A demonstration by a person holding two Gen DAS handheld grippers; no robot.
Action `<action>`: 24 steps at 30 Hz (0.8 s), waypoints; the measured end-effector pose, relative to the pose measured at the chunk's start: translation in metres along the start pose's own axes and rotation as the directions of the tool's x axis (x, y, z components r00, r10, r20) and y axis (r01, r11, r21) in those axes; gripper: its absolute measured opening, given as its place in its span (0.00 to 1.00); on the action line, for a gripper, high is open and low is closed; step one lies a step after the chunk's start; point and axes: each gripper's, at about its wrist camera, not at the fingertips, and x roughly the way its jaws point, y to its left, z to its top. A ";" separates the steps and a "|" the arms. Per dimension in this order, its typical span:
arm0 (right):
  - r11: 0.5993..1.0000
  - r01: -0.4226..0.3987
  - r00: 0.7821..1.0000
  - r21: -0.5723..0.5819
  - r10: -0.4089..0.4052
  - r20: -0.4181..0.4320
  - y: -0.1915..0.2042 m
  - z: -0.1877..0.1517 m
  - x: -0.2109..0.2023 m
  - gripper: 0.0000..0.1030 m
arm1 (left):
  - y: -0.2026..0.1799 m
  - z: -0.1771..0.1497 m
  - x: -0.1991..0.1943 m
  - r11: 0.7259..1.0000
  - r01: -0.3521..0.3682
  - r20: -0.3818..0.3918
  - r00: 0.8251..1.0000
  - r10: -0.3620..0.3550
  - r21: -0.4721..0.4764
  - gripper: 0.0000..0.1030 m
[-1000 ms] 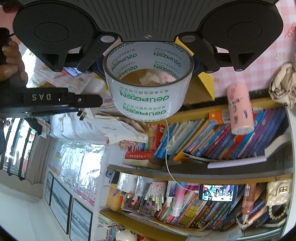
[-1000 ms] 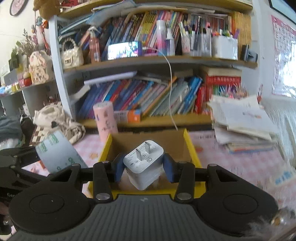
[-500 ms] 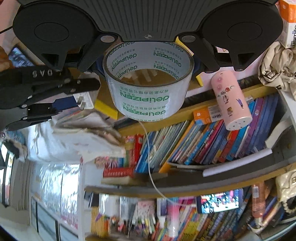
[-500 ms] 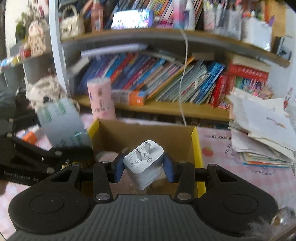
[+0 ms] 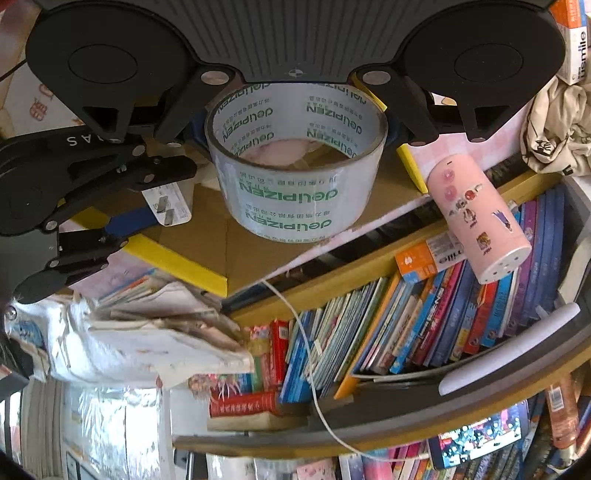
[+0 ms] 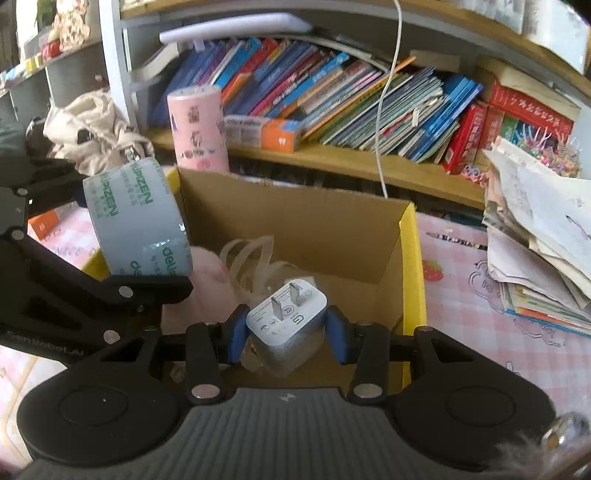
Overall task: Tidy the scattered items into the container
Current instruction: 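Lower both tools into the box and open them to release tape and charger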
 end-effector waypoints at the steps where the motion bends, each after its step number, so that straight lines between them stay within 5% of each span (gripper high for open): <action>1: 1.000 -0.002 1.000 -0.001 0.002 -0.009 0.000 -0.001 0.002 0.41 | 0.000 0.000 0.001 1.000 -0.002 -0.002 1.000 0.002 -0.001 0.82; 16: 1.000 -0.006 0.996 -0.003 0.005 -0.086 -0.002 -0.006 0.025 0.41 | 0.005 0.001 0.007 0.999 -0.045 -0.026 0.999 0.044 -0.014 0.84; 24: 1.000 0.005 0.996 0.003 -0.005 -0.091 -0.003 -0.008 0.026 0.41 | 0.008 0.008 -0.010 0.997 -0.062 0.053 0.997 0.064 -0.036 0.88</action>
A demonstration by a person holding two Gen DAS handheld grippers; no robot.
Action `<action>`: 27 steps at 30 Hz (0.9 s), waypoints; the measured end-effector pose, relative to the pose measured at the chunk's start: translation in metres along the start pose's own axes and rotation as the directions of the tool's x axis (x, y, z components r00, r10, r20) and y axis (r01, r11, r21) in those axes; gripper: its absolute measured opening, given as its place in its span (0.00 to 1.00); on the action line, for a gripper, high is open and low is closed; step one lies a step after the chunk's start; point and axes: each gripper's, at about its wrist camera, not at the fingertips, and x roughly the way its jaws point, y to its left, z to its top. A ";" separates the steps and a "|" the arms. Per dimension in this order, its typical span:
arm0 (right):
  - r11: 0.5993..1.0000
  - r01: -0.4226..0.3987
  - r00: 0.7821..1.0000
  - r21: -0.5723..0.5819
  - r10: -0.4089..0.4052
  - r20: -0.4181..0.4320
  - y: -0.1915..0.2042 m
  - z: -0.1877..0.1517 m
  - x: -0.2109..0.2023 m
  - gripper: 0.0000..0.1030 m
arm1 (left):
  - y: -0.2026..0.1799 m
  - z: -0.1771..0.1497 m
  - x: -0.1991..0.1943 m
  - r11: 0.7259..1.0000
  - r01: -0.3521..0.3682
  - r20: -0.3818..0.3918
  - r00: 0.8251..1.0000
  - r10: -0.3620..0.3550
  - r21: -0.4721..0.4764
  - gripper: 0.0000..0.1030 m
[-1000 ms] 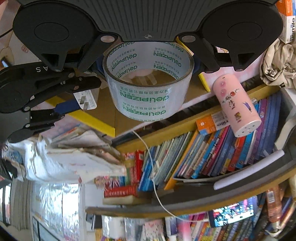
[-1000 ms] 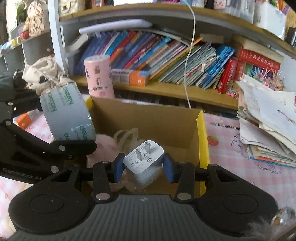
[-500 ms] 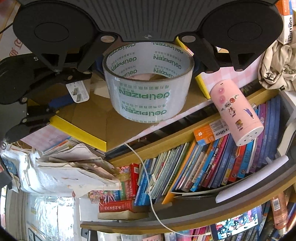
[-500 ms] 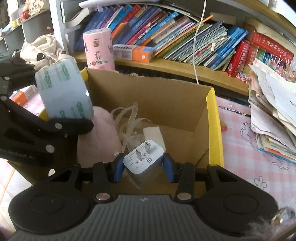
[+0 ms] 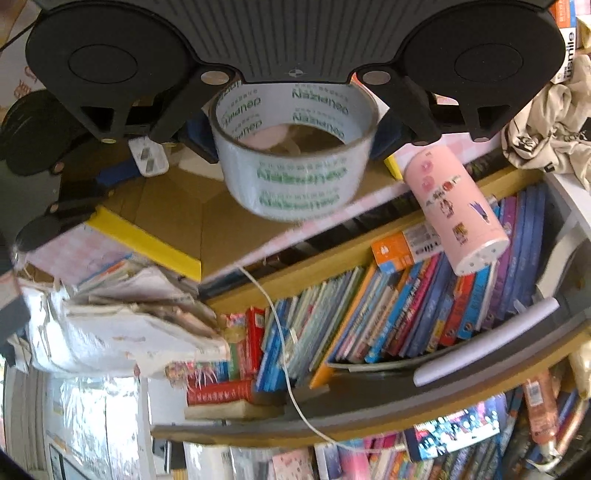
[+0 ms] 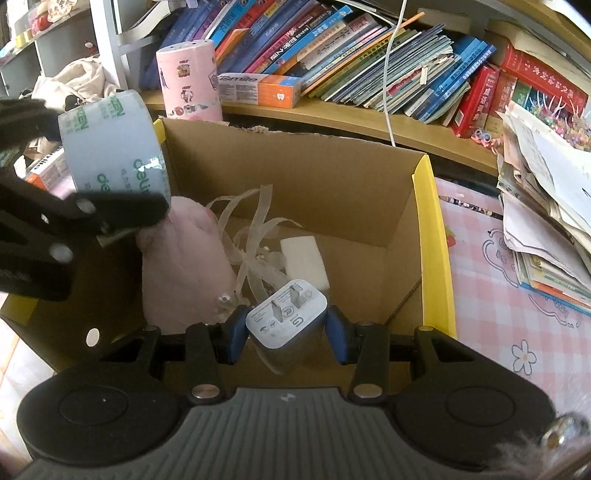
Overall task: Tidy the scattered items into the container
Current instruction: 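Lower both tools into the box and open them to release tape and charger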
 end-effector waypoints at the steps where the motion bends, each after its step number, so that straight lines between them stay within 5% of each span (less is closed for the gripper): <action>1: 1.000 0.005 1.000 -0.002 -0.005 0.006 0.000 0.000 -0.001 0.41 | 0.001 0.001 -0.002 1.000 -0.001 0.011 1.000 0.002 -0.005 0.88; 10: 1.000 0.022 0.999 -0.011 -0.021 0.048 0.004 0.003 -0.012 0.55 | 0.007 0.005 -0.024 0.998 -0.024 0.093 0.995 0.028 -0.051 0.88; 27: 0.999 0.032 0.991 0.002 -0.032 0.128 0.011 -0.003 -0.051 0.58 | 0.017 -0.009 -0.071 0.991 -0.007 0.137 0.990 0.026 -0.136 0.88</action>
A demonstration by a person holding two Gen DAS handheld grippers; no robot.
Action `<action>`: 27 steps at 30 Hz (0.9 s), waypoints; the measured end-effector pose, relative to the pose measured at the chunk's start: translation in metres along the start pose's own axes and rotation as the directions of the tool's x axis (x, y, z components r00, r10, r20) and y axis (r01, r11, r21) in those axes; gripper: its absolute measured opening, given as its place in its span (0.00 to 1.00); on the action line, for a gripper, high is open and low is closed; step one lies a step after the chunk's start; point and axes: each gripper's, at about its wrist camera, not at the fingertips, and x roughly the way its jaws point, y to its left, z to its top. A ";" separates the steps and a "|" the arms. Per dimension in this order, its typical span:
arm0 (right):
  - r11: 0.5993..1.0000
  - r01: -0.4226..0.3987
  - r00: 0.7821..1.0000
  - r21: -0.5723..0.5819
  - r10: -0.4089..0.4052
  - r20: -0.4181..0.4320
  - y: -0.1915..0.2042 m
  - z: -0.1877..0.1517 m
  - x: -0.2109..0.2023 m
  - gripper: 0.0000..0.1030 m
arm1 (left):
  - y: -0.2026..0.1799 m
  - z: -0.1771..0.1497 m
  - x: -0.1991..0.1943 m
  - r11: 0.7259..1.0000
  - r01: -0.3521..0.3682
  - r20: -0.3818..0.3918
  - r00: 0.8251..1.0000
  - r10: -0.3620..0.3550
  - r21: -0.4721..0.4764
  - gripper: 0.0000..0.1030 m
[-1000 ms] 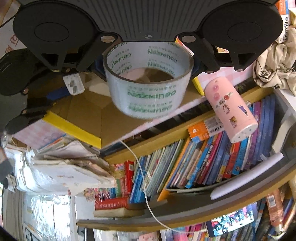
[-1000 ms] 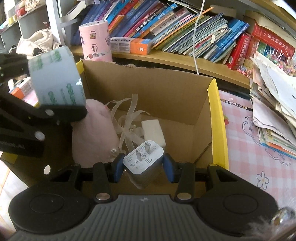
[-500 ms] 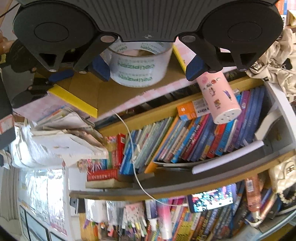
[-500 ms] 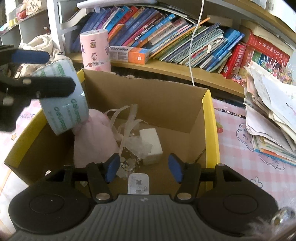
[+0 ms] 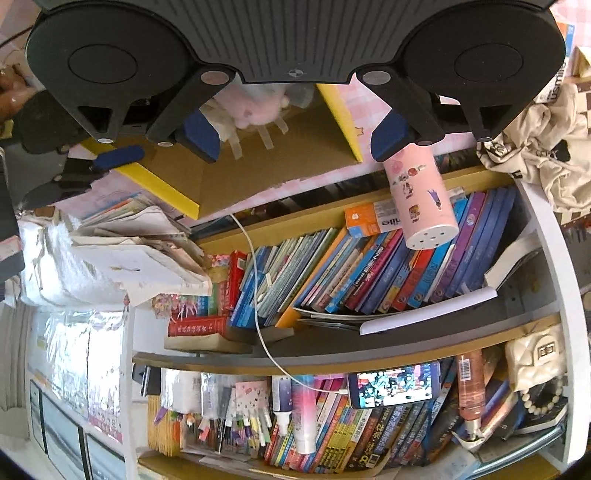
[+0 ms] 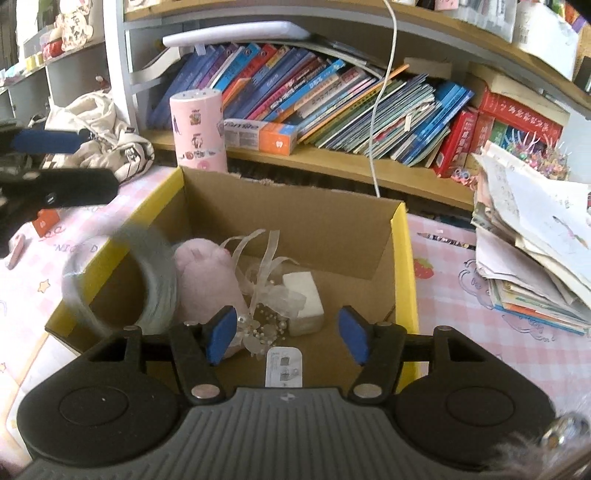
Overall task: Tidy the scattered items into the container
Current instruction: 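Lower both tools into the box and open them to release tape and charger, then withdraw both tools from the box toward the eraser and toothpaste box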
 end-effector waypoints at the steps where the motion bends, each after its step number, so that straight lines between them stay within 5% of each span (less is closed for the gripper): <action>1: 1.000 0.002 1.000 0.002 -0.002 0.002 0.000 0.000 -0.002 0.58 | 0.001 -0.001 -0.002 1.000 0.002 -0.001 1.000 -0.002 -0.002 0.88; 13: 0.999 0.027 1.000 0.019 -0.027 0.002 0.007 -0.011 -0.017 0.58 | -0.001 -0.028 -0.010 0.999 0.041 -0.069 0.997 -0.041 -0.009 0.88; 27: 0.982 0.152 0.982 0.113 -0.163 0.099 0.032 -0.033 -0.064 0.59 | 0.008 -0.045 -0.051 0.995 0.101 -0.028 0.994 -0.101 -0.002 0.88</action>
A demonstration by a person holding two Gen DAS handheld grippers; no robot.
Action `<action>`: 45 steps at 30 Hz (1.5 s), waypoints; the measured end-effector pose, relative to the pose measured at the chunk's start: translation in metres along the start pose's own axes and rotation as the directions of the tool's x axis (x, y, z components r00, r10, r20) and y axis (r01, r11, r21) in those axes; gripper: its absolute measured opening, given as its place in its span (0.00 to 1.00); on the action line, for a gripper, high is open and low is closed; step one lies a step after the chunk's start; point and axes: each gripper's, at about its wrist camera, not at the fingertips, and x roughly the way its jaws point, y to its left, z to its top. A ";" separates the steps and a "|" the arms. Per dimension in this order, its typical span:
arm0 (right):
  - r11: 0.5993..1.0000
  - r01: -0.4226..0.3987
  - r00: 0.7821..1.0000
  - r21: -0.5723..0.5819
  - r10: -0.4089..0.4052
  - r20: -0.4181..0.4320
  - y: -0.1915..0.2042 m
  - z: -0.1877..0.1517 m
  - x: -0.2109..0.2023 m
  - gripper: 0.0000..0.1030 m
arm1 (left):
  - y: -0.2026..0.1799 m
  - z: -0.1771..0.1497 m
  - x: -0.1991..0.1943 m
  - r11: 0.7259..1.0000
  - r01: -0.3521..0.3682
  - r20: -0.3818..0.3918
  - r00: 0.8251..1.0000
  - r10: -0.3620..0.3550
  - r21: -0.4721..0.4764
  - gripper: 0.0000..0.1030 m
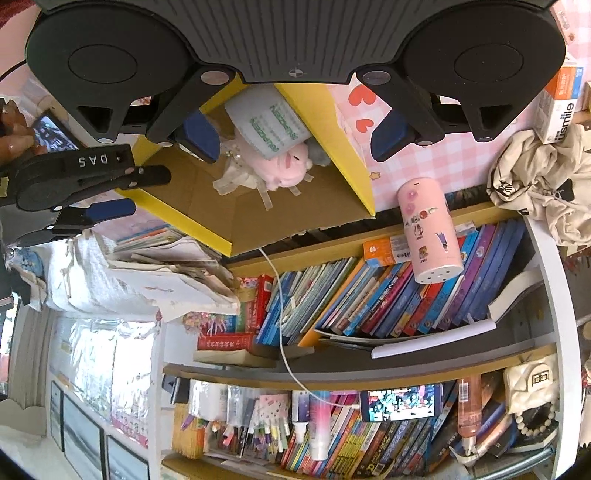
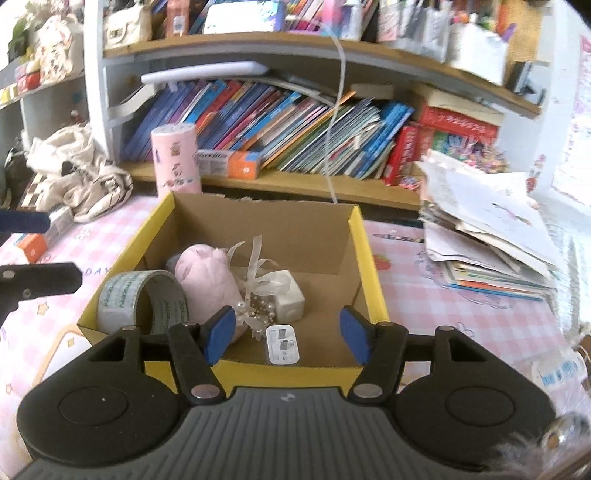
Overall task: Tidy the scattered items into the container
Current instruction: 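Withdraw both tools from the box toward the eraser and toothpaste box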
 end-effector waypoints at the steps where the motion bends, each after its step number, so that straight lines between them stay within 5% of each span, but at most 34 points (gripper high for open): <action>1: 1.000 0.010 1.000 0.007 -0.010 0.004 0.002 -0.002 -0.004 0.59 | 0.001 -0.002 -0.005 1.000 0.008 0.002 1.000 -0.008 0.001 0.88; 21: 0.987 0.117 0.993 0.112 -0.116 -0.021 0.086 -0.070 -0.084 0.61 | 0.029 -0.063 -0.091 0.993 0.107 -0.029 0.994 -0.105 0.058 0.88; 34: 0.994 0.067 0.997 0.092 -0.064 -0.040 0.149 -0.093 -0.103 0.66 | 0.051 -0.102 -0.130 0.995 0.094 -0.073 0.993 -0.092 0.023 0.89; 45: 0.999 0.001 0.999 0.035 0.001 -0.053 0.194 -0.097 -0.100 0.82 | 0.066 -0.125 -0.142 0.998 0.050 -0.122 0.991 -0.053 -0.030 0.89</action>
